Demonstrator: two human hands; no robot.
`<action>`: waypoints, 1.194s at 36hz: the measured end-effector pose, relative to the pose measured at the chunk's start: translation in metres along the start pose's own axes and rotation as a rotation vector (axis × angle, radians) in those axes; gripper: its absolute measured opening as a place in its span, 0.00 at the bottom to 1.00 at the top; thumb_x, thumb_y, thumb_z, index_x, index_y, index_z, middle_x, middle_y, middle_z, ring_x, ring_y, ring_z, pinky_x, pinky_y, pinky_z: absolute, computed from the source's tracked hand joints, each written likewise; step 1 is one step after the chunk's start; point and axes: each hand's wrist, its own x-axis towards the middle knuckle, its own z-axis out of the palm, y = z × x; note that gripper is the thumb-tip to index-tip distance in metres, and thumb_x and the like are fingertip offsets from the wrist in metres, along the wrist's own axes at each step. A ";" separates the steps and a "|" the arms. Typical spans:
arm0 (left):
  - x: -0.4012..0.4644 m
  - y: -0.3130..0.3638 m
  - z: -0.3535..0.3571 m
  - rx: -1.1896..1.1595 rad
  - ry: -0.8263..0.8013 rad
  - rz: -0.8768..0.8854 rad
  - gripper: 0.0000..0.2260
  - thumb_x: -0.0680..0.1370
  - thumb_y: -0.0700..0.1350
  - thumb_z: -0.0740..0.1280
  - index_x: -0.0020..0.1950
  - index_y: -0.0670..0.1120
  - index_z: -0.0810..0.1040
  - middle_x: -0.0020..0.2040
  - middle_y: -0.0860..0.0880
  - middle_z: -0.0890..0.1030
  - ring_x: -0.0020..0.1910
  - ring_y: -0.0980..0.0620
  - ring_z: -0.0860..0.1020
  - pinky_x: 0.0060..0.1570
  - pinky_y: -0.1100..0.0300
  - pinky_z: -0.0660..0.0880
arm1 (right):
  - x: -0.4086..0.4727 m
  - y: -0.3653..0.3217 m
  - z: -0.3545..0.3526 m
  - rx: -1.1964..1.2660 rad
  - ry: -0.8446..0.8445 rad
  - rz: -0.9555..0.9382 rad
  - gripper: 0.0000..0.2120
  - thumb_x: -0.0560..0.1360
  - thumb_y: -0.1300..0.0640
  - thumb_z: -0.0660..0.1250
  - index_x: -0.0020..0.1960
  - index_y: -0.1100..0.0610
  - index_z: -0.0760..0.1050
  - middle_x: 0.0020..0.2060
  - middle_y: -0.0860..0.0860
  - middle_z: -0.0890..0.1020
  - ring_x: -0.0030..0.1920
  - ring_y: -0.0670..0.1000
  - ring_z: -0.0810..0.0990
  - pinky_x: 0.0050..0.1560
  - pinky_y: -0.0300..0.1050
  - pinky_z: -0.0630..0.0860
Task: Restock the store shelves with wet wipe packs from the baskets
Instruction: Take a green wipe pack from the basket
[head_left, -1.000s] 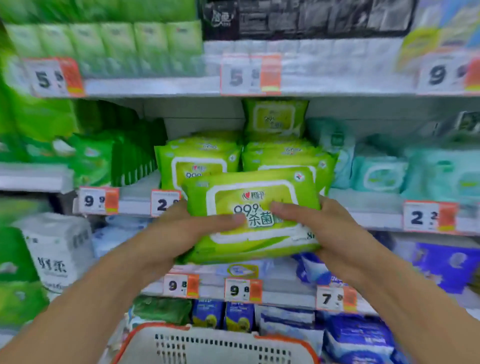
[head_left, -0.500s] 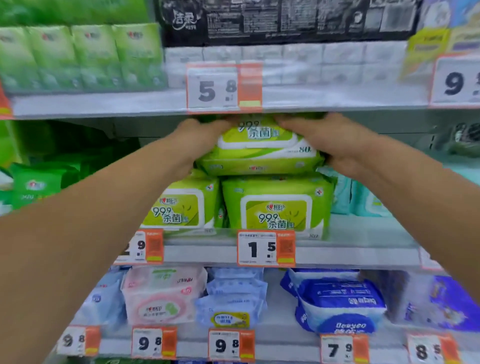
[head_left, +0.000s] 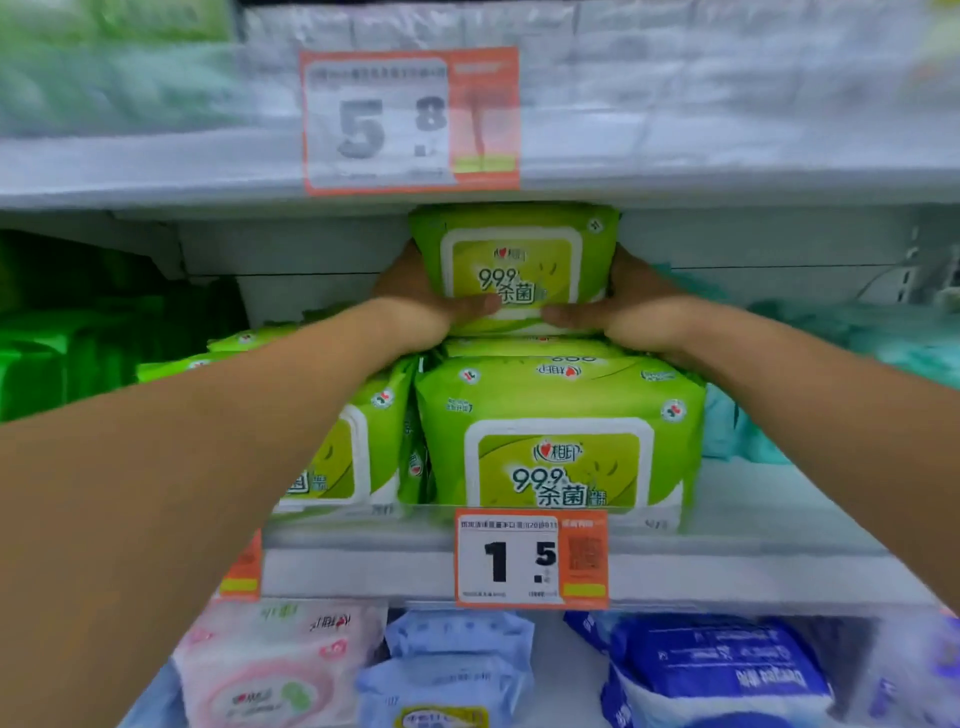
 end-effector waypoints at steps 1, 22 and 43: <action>0.006 -0.004 0.004 0.039 0.007 -0.006 0.42 0.64 0.60 0.79 0.73 0.49 0.67 0.68 0.51 0.77 0.65 0.50 0.76 0.67 0.53 0.72 | 0.006 0.002 0.002 -0.042 0.027 0.009 0.42 0.68 0.52 0.80 0.76 0.51 0.63 0.67 0.46 0.78 0.64 0.47 0.77 0.69 0.46 0.72; 0.025 -0.013 0.015 0.188 -0.094 -0.144 0.33 0.81 0.64 0.54 0.81 0.48 0.52 0.77 0.47 0.66 0.73 0.44 0.68 0.68 0.60 0.63 | 0.023 -0.011 0.008 -0.114 -0.025 0.286 0.32 0.79 0.35 0.59 0.75 0.54 0.67 0.71 0.53 0.73 0.69 0.56 0.73 0.69 0.51 0.69; -0.072 0.021 -0.031 0.487 -0.061 0.035 0.26 0.82 0.60 0.57 0.73 0.45 0.71 0.68 0.43 0.77 0.66 0.42 0.75 0.62 0.56 0.70 | -0.077 -0.069 0.021 -0.807 0.004 0.153 0.25 0.81 0.38 0.58 0.55 0.60 0.76 0.54 0.60 0.78 0.58 0.61 0.78 0.49 0.47 0.70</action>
